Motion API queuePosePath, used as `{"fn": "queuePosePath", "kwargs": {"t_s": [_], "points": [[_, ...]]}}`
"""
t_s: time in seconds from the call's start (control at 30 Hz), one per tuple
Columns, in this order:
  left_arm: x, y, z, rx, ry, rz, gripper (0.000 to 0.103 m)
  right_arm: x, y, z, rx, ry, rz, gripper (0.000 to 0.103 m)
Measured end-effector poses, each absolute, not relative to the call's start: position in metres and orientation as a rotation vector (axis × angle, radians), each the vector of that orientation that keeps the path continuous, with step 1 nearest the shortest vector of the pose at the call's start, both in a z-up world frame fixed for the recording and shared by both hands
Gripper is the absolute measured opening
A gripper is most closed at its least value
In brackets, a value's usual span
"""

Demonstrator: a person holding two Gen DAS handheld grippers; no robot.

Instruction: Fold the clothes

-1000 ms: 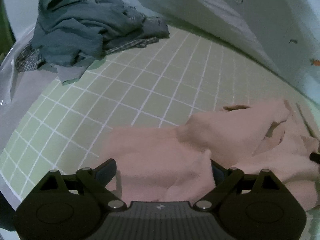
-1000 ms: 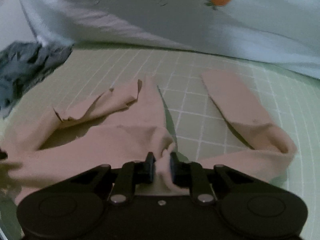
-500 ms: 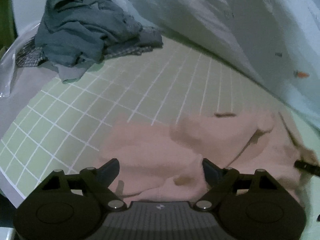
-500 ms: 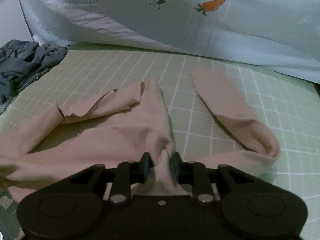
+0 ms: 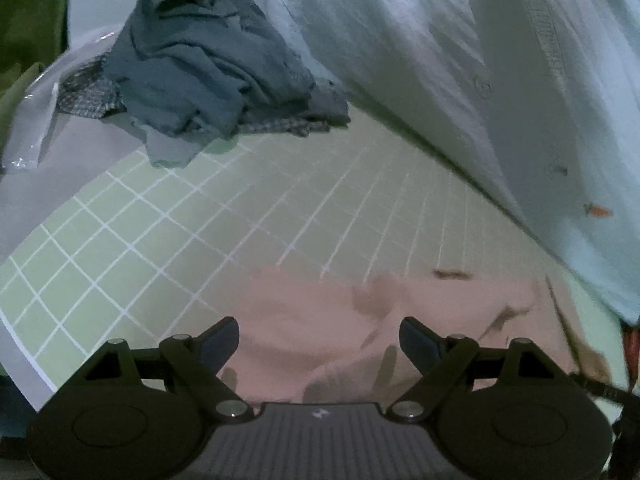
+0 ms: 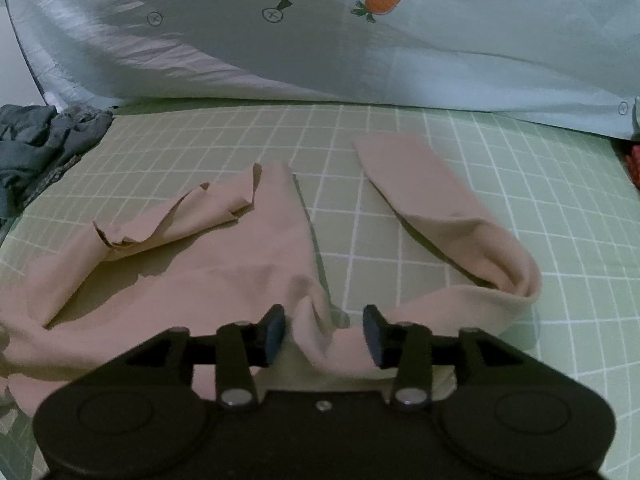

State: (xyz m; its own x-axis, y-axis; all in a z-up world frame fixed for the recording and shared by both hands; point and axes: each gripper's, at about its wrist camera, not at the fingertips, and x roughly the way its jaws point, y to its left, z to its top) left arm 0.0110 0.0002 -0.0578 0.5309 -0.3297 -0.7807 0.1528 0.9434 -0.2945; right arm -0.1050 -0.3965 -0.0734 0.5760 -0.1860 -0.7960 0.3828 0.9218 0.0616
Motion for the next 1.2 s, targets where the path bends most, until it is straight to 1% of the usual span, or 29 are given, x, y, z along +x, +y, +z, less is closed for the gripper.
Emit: {"fn": "queuePosePath", "kwargs": {"t_s": [0.03,0.07,0.1,0.13,0.2,0.3,0.33,0.37,0.4,0.43,0.47,0.53,0.63,0.7,0.9,1.0,1.1,1.2], "points": [[0.009,-0.003,-0.060,-0.165,0.982,-0.305,0.087,-0.105,-0.397,-0.074,0.236,0.902,-0.337,0.052],[0.007,-0.006,-0.062,-0.133,0.991,-0.318,0.087,-0.105,-0.397,-0.075,0.233,0.907,-0.338,0.054],[0.006,-0.010,-0.066,-0.100,1.005,-0.326,0.087,-0.105,-0.398,-0.077,0.232,0.915,-0.336,0.059],[0.004,-0.013,-0.071,-0.068,1.025,-0.327,0.086,-0.104,-0.398,-0.079,0.230,0.922,-0.333,0.067],[0.003,-0.019,-0.080,-0.017,1.064,-0.318,0.078,-0.104,-0.398,-0.082,0.225,0.937,-0.328,0.074],[0.000,-0.018,-0.088,-0.022,1.093,-0.313,0.062,-0.105,-0.399,-0.088,0.221,0.952,-0.318,0.073],[-0.002,-0.017,-0.090,-0.032,1.102,-0.321,0.050,-0.107,-0.400,-0.088,0.233,0.951,-0.312,0.071],[-0.003,-0.017,-0.092,-0.035,1.111,-0.326,0.035,-0.108,-0.401,-0.088,0.246,0.950,-0.305,0.067],[-0.003,-0.019,-0.093,-0.027,1.119,-0.328,0.025,-0.110,-0.403,-0.088,0.269,0.949,-0.290,0.053],[-0.004,-0.020,-0.094,-0.017,1.123,-0.328,0.009,-0.111,-0.405,-0.088,0.292,0.948,-0.276,0.037],[-0.005,-0.021,-0.095,-0.005,1.119,-0.326,0.005,-0.114,-0.406,-0.088,0.311,0.940,-0.264,0.032],[-0.009,-0.023,-0.092,0.003,1.097,-0.327,0.003,-0.118,-0.405,-0.086,0.327,0.923,-0.251,0.018],[-0.016,-0.026,-0.084,0.019,1.059,-0.344,0.002,-0.129,-0.395,-0.078,0.285,0.895,-0.261,0.013],[-0.023,-0.028,-0.077,0.036,1.039,-0.360,0.002,-0.144,-0.389,-0.067,0.266,0.860,-0.278,0.012],[-0.053,-0.035,-0.069,0.084,1.066,-0.407,0.002,-0.208,-0.384,-0.039,0.309,0.797,-0.348,0.011],[-0.059,-0.038,-0.053,0.103,1.029,-0.416,0.002,-0.217,-0.389,-0.025,0.338,0.756,-0.378,0.011],[-0.041,-0.047,-0.032,0.117,0.960,-0.429,0.002,-0.225,-0.394,-0.012,0.366,0.714,-0.407,0.011],[-0.008,-0.061,-0.006,0.127,0.853,-0.445,0.002,-0.222,-0.401,0.006,0.373,0.657,-0.421,0.010]]}}
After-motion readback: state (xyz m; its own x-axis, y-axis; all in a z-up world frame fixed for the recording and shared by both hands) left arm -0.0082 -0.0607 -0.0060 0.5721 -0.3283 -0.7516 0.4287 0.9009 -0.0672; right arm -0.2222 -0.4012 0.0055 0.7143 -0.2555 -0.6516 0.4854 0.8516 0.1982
